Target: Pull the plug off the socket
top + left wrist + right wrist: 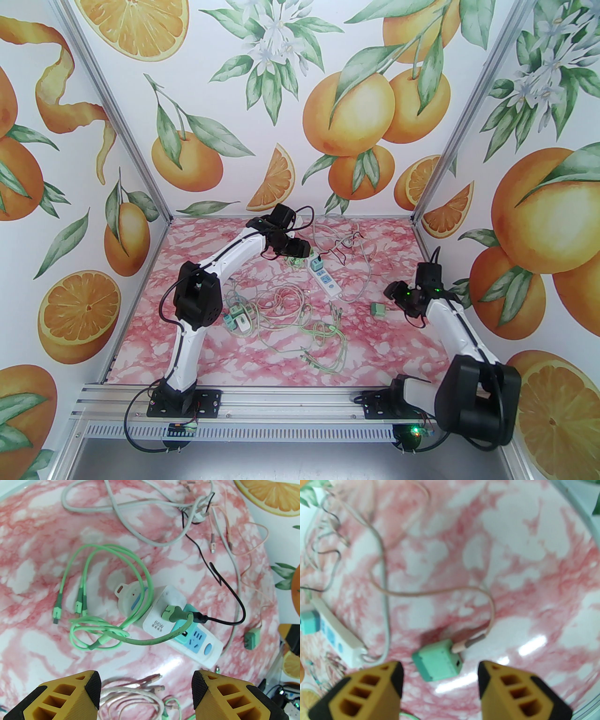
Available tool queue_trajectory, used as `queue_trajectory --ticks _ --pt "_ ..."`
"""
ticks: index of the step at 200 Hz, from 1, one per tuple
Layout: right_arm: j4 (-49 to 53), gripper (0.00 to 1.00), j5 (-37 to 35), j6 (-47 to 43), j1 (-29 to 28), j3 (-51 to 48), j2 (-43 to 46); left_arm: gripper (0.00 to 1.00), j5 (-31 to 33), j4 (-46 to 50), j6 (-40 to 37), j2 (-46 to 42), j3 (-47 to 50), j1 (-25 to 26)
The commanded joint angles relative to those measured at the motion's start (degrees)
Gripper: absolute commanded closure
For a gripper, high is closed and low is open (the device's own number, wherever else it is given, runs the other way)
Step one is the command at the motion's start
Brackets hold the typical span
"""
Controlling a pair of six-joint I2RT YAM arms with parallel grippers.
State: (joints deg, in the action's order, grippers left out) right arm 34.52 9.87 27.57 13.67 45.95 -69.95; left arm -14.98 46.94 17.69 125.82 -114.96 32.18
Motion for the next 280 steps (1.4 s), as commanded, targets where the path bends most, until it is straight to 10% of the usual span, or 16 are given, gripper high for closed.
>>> queue_trajectory --ticks 1,125,280 --pt "0.9 0.43 -1.3 -2.0 -4.9 3.3 1.2 0.35 -0.6 -2.4 -0.7 -3.4 2.2 1.3" --pt "-20.9 0.46 -3.5 -10.7 -33.6 9.8 -13.1 0.55 -8.5 -9.3 3.9 3.1 2.0 -1.8" --pt "-16.9 0.45 -7.3 -22.3 -36.3 29.2 -38.7 0.55 -13.1 -9.7 3.6 10.1 -3.7 -3.4"
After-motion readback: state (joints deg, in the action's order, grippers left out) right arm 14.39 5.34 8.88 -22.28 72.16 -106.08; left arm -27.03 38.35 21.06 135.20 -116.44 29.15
